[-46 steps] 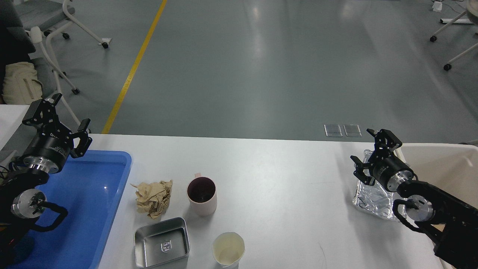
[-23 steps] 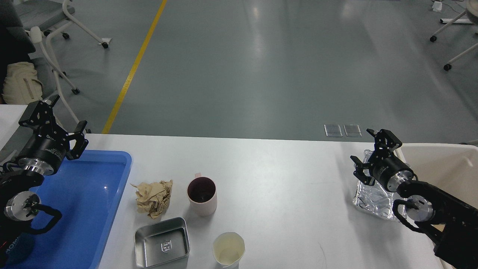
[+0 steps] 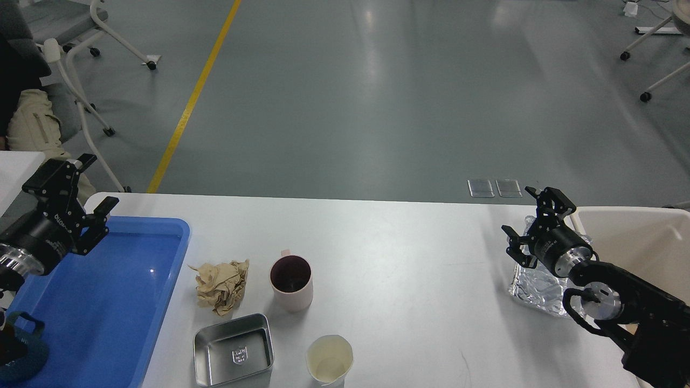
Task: Tidy desktop
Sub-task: 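Move the left gripper down over the blue tray toward the pink mug, then reach the left gripper to the pink mug and grasp its rim, then lift the pink mug with the left gripper and lower it into the blue tray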
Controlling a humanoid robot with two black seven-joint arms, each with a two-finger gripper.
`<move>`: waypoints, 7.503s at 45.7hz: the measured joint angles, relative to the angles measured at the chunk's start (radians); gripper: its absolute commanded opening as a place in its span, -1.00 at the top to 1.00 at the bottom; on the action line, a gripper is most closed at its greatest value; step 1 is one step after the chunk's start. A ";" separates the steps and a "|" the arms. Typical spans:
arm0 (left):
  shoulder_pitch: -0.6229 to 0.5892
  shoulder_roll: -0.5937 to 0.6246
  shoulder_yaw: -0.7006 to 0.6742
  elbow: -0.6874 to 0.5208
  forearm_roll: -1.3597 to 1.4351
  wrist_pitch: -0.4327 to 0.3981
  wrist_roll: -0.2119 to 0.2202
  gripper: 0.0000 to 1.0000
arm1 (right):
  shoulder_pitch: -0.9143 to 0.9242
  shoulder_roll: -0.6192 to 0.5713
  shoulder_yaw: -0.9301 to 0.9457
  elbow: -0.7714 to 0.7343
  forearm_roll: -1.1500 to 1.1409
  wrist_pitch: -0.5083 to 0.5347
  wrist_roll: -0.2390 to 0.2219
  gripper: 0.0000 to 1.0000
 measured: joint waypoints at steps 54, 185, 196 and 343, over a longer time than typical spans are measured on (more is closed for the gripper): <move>0.281 0.610 0.178 -0.175 -0.021 0.159 0.207 -0.93 | 0.038 0.066 -0.017 -0.007 -0.003 0.016 0.000 -1.00; -0.730 -0.543 0.802 0.379 1.116 -0.134 0.104 -0.70 | 0.023 0.083 -0.026 0.005 -0.008 0.009 0.001 -1.00; -0.754 -0.651 0.856 0.460 1.116 -0.134 0.081 -0.22 | 0.021 0.082 -0.025 0.005 -0.008 0.010 0.001 -1.00; -0.687 0.478 0.783 -0.014 1.155 -0.101 -0.106 0.93 | 0.034 0.117 -0.024 0.005 -0.018 0.018 0.006 -1.00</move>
